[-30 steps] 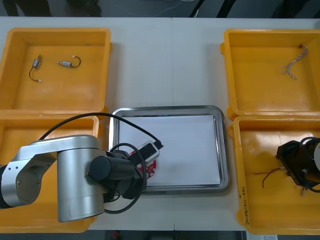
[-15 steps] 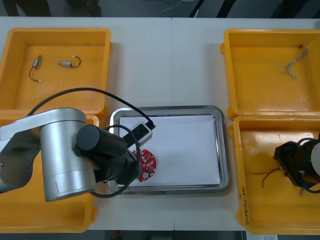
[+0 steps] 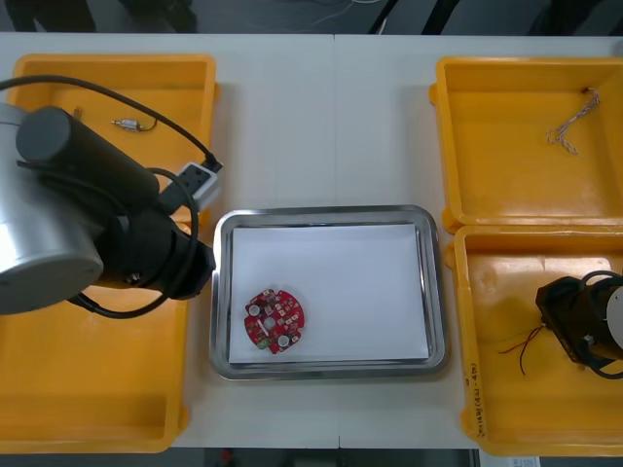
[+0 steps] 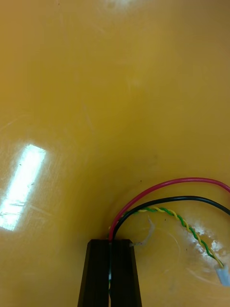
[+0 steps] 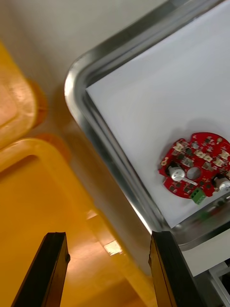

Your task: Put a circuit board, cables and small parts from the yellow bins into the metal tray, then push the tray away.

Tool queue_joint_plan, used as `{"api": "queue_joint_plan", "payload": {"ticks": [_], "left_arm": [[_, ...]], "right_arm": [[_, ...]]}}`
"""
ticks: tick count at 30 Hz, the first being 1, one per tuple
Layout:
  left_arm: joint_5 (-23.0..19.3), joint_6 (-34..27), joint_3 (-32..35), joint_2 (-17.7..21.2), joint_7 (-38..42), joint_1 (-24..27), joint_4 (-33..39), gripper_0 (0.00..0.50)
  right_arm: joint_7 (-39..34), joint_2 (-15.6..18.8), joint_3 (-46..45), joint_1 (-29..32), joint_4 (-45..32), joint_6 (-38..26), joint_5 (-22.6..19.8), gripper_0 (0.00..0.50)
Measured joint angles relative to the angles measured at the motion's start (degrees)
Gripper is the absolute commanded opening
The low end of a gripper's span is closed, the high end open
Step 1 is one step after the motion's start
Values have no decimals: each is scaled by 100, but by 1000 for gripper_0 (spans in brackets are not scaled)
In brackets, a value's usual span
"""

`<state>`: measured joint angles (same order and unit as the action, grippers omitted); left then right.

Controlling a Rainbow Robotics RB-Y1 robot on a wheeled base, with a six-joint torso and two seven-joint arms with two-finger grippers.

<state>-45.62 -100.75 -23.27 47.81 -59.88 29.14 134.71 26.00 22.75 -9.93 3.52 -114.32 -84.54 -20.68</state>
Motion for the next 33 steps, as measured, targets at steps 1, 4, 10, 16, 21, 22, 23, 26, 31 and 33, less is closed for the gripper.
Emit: {"api": "queue_joint_plan", "payload": {"ticks": [1,4,10,16,21,22,23,26,31,33], "left_arm": [[-52,-123,181,0,0,-8,0,500],[-156,-459,600,0,0,-16,0,500],[-330,-865,1350,0,0,-19,-106,500],[-481,-874,2097,-1,0,-20,-642,500],[-479,-876,2512,-1,-3,-20,-1155,500],[-477,-876,2581,-1,-6,-19,-1265,500],[-472,-876,2640,-2,-10,-19,-1363,500],[-410,-876,2771,-2,-66,-14,-1686,500],[-188,-876,2797,-2,-522,127,-2268,500],[-128,-876,2797,-2,-781,247,-2541,500]], "right_arm": [[0,0,0,0,-1,0,2,0],[0,0,0,4,-22,-3,13,0],[0,7,-18,14,-387,-476,14,0],[1,164,-148,15,-1212,-1229,-164,0],[38,568,-425,15,-1828,-1745,-898,0],[106,661,-490,15,-1931,-1843,-1020,0],[178,749,-549,15,-2022,-1920,-1115,0],[665,1027,-706,8,-2223,-2154,-1513,0],[1169,1457,-802,-78,-2269,-2395,-2060,0],[1170,1622,-835,-127,-2269,-2440,-2267,0]]}}
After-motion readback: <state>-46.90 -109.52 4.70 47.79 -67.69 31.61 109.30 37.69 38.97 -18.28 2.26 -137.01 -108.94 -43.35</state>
